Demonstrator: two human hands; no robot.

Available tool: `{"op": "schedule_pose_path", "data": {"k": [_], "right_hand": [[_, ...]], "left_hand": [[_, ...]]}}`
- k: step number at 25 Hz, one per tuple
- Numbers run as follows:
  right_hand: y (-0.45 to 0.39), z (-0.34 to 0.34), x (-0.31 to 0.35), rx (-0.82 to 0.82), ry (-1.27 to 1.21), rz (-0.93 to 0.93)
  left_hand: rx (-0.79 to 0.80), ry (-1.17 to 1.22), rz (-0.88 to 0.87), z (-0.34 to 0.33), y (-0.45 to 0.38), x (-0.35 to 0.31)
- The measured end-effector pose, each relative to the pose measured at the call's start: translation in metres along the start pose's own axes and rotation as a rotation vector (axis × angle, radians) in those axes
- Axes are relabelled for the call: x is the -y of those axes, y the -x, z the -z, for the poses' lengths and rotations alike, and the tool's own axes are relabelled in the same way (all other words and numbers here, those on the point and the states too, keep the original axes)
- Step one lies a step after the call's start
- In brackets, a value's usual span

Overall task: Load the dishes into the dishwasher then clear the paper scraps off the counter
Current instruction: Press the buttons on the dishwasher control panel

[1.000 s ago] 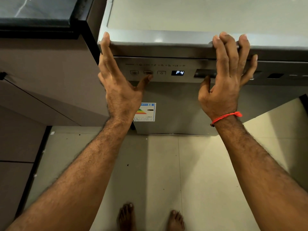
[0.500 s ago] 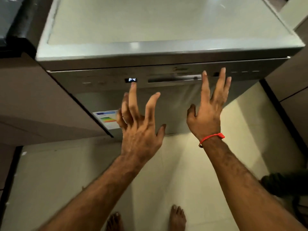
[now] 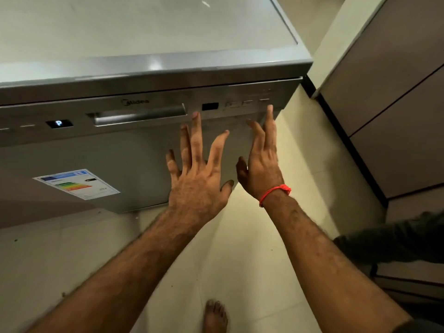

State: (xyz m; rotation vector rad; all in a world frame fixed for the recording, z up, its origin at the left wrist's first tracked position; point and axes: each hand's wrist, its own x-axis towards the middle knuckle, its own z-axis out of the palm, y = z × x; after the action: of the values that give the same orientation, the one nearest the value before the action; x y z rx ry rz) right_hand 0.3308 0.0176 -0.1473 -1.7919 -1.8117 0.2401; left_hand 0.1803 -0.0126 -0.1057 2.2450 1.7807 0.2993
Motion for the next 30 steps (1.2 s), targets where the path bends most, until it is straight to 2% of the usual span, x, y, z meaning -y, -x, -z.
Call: {"op": "schedule_pose_path", "data": {"k": [4, 8, 12, 15, 17, 19, 21, 25, 28, 30], "right_hand": [[-0.009, -0.004, -0.002, 0.033, 0.046, 0.087], [-0.016, -0.004, 0.004, 0.043, 0.076, -0.046], [-0.016, -0.004, 0.02, 0.029, -0.148, -0.159], [-0.013, -0.004, 0.059, -0.127, -0.341, -0.346], [-0.006, -0.003, 0.086, -0.296, -0.402, -0.283], [0.005, -0.006, 0.109, -0.328, -0.363, -0.072], [0.011, -0.016, 0.128, -0.243, -0.362, 0.105], [0.023, -0.039, 0.166, 0.001, -0.398, 0.224], [0.033, -0.053, 0.198, 0.299, -0.148, 0.321], [0.035, -0.06, 0.213, 0.404, -0.044, 0.33]], "left_hand": [[0.013, -0.029, 0.027, -0.009, -0.003, -0.017], [0.064, -0.02, 0.068, -0.007, 0.0, -0.015], [0.037, -0.019, 0.093, 0.004, 0.01, 0.001], [-0.016, -0.026, 0.105, 0.014, 0.023, 0.025], [-0.081, -0.024, 0.127, 0.02, 0.036, 0.05], [-0.141, -0.008, 0.178, 0.027, 0.05, 0.078], [-0.168, -0.001, 0.231, 0.035, 0.062, 0.106], [-0.22, -0.04, 0.319, 0.054, 0.082, 0.152], [-0.228, -0.036, 0.38, 0.062, 0.09, 0.18], [-0.225, -0.036, 0.408, 0.065, 0.093, 0.193]]}}
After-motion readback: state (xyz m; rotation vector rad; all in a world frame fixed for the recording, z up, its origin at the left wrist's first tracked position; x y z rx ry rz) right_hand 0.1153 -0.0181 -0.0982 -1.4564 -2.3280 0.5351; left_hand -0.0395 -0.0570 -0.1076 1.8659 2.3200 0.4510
